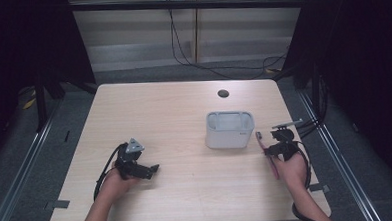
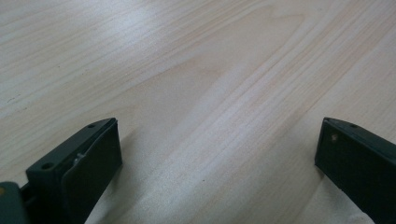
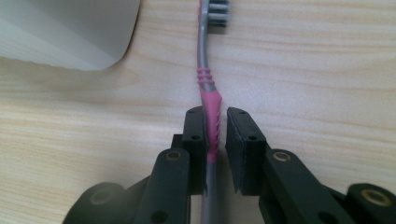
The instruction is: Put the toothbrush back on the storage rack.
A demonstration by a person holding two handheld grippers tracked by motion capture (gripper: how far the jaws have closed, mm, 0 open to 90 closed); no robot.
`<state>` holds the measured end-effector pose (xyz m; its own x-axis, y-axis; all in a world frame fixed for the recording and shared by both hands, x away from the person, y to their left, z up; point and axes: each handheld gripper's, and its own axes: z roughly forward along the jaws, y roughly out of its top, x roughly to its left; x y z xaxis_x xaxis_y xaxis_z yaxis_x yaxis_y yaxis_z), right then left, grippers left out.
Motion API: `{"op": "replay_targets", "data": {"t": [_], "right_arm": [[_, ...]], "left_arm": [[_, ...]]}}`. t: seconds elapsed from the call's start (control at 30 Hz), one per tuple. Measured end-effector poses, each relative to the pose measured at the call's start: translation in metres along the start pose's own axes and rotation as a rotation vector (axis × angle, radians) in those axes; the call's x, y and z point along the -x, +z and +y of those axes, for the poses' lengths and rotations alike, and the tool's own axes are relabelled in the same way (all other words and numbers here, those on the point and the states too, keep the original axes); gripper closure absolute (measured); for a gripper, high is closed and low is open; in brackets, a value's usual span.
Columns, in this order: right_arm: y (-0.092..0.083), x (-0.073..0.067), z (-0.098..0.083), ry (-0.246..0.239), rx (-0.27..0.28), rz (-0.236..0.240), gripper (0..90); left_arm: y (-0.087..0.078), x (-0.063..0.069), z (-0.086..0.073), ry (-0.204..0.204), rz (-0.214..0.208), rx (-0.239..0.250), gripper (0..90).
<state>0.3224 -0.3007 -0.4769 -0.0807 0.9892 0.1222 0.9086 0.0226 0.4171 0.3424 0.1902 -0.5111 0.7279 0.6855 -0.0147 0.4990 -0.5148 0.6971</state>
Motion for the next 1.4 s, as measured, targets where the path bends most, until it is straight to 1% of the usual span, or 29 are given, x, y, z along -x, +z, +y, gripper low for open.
{"op": "replay_targets", "data": {"t": [0.1,0.13,0.23,0.3,0.37,0.4,0.43,0.47,0.5,0.57,0.63,0.7,0.77,0.87,1.0,1.03,1.13,1.17,1.2,1.4], "right_arm": [[0.000,0.000,0.004,-0.003,0.011,-0.005,76.0],[0.001,-0.001,0.005,-0.004,0.008,-0.003,75.4],[0.005,-0.002,0.011,-0.016,0.001,-0.013,74.0],[0.008,-0.005,0.014,-0.015,-0.007,-0.009,73.6],[0.010,-0.008,0.015,-0.034,-0.003,-0.029,73.7],[0.010,-0.010,0.015,-0.045,-0.004,-0.042,74.2],[0.011,-0.012,0.016,-0.052,-0.004,-0.053,77.6],[0.011,-0.012,0.015,-0.063,-0.005,-0.059,78.5],[0.010,-0.013,0.015,-0.063,-0.010,-0.068,79.6],[0.010,-0.013,0.015,-0.056,-0.011,-0.070,80.2],[0.010,-0.012,0.014,-0.036,0.002,-0.057,80.3],[0.009,-0.009,0.013,-0.015,0.003,-0.029,80.4],[0.008,-0.007,0.013,-0.003,0.006,-0.022,80.6],[0.003,-0.004,0.012,0.012,0.033,-0.005,80.7],[-0.004,-0.001,0.011,0.030,0.081,0.020,80.7],[-0.005,-0.001,0.011,0.036,0.082,0.025,80.7],[-0.009,0.000,0.011,0.045,0.106,0.030,80.7],[-0.011,0.001,0.011,0.048,0.115,0.045,80.7],[-0.013,0.001,0.011,0.049,0.122,0.045,80.7],[-0.022,-0.001,0.013,0.044,0.167,0.058,80.7]], "left_arm": [[0.000,0.000,0.000,0.005,-0.001,-0.003,0.1],[0.000,0.000,0.000,0.000,-0.001,-0.001,0.1],[0.000,0.000,0.000,0.004,0.002,-0.001,0.1],[0.000,0.000,0.000,0.003,0.000,-0.002,0.1],[0.000,0.000,0.000,0.004,0.000,-0.002,0.1],[0.000,0.000,0.000,0.005,0.001,-0.001,0.1],[0.000,0.000,0.000,0.003,0.000,-0.002,0.1],[0.000,0.000,0.000,0.004,0.001,-0.002,0.1],[0.000,0.000,0.000,0.004,0.001,-0.001,0.1],[0.000,0.000,0.000,0.004,0.001,-0.002,0.1],[0.000,0.000,0.000,0.005,0.001,-0.001,0.1],[0.000,0.000,0.000,0.006,0.001,-0.002,0.1],[0.000,0.000,0.000,0.005,0.002,-0.001,0.1],[0.000,0.000,0.000,0.005,0.001,-0.002,0.1],[0.000,0.000,0.000,0.004,0.000,-0.001,0.1],[0.000,0.000,0.000,0.005,0.001,-0.001,0.1],[0.000,0.000,0.000,0.005,0.001,-0.002,0.1],[0.000,0.000,0.000,0.005,0.001,-0.002,0.1],[0.000,0.000,0.000,0.005,0.001,-0.001,0.1],[0.000,0.000,0.000,0.005,0.001,-0.001,0.1]]}}
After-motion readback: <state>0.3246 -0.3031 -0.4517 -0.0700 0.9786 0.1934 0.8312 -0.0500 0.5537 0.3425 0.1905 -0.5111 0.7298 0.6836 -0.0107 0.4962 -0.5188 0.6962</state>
